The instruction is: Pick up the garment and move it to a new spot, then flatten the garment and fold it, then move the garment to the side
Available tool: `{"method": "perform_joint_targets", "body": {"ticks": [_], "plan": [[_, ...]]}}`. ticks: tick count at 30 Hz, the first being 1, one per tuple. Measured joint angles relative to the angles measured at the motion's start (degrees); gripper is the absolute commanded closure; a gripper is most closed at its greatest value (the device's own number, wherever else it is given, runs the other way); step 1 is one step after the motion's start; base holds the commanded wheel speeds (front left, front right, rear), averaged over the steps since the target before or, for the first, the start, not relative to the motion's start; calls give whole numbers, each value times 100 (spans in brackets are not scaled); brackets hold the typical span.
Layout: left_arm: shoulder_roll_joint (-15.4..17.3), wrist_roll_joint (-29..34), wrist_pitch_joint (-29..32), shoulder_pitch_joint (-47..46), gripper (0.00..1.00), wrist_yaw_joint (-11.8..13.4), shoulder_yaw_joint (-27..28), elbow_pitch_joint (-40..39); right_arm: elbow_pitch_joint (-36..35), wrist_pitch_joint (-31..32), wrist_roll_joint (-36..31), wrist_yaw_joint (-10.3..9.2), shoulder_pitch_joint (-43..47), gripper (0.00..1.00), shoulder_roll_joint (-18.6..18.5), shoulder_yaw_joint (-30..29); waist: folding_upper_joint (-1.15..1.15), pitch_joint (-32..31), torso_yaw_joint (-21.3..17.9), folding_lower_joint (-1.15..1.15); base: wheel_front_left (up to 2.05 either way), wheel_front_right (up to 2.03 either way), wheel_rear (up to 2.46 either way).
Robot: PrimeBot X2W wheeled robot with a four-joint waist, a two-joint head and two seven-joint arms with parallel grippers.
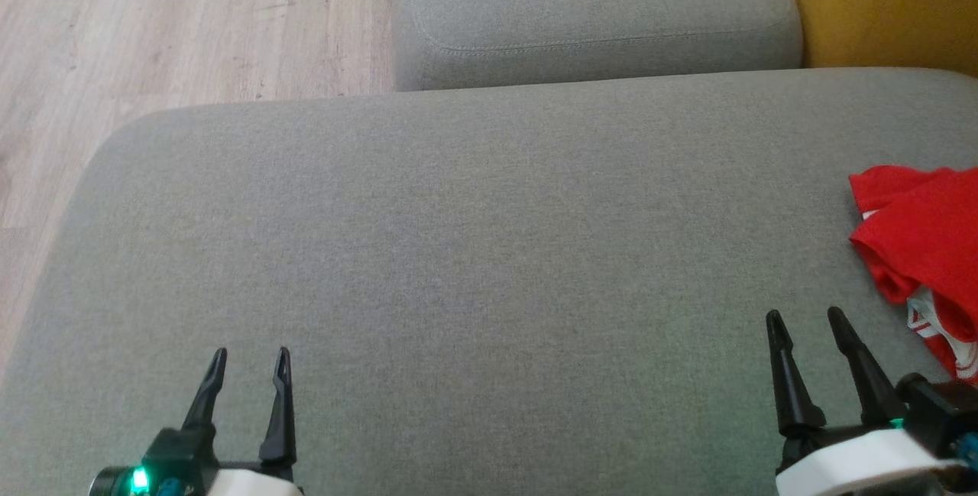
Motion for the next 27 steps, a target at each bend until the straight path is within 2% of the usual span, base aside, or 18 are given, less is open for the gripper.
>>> {"method": "perform_joint_targets", "body": {"ticks": [8, 9, 13, 27], "plan": [[2, -1, 0, 0, 0, 45, -13, 0, 0, 19, 60, 0, -1, 0, 0, 0, 0, -5, 11, 0, 0, 0, 0], [-8, 1, -2, 1, 100, 43, -15, 18, 18, 18, 65, 0, -1, 100, 0, 2, 0, -3, 13, 0, 0, 0, 0], [-134, -4, -1, 115, 100, 41, -31, 309, 402, 20, 78, 0, 22, 100, 2, 14, 0, -2, 13, 0, 0, 0, 0], [-230, -788, 151, 169, 100, -145, 80, 380, 608, 19, 964, 0, 45, 100, -1, 15, 0, 18, 12, 0, 0, 0, 0]]}}
